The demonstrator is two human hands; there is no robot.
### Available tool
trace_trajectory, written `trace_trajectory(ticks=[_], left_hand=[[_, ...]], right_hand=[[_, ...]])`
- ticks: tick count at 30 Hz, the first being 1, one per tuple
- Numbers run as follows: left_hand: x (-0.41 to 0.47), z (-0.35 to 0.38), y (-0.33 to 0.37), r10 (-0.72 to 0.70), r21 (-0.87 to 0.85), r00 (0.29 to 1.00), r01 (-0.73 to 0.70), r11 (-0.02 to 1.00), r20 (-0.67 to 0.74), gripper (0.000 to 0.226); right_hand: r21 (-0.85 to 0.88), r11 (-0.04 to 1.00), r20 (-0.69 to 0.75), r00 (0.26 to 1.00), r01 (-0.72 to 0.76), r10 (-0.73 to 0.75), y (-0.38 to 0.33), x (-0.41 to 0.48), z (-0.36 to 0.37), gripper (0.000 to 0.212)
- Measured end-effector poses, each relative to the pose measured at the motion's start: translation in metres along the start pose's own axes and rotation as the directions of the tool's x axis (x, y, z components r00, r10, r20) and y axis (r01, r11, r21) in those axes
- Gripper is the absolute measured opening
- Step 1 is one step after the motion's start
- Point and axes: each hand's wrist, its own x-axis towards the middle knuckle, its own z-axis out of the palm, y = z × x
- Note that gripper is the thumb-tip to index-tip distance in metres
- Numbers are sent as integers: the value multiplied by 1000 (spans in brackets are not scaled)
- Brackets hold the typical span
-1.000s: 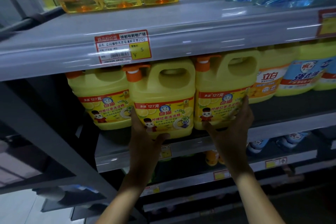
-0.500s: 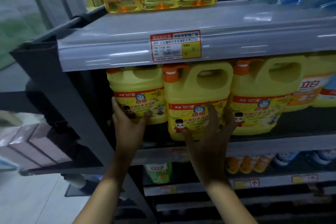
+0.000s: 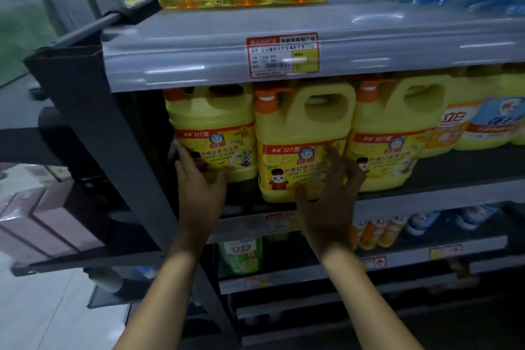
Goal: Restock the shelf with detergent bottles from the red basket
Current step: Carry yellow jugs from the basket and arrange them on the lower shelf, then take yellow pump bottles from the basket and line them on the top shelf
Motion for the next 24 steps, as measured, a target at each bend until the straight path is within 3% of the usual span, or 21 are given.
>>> trace_trajectory(ticks=[5,8,10,13,15,18,24], left_hand=[[-54,-5,19,112,123,993,-107,987,-36,52],[-90,5,16,254,180,967,-252,951,13,33],[-111,14,14,268,169,956,-286,943,123,24],[-139,28,16,232,154,850,-339,928,474,8],[-156,37,17,165,157,767,-328,932,621,15],[-180,55,23,237,115,686,-425,898,688,25],[-243,114,73,361,44,526,-608,793,770,19]], right_hand=[[-167,985,85,994,-52,67,1,-17,-37,43],[-330,908,254,902,-259,349,6,-37,-68,28],[-430,859,298,855,-277,425,11,-54,-90,6],[-499,834,333,836,-236,436,26,-80,-123,24],[-541,812,370,805,-218,463,38,-93,-146,21],[-574,770,351,767,-278,538,52,-106,-182,24],[-509,708,217,723,-490,656,75,-133,-278,21]])
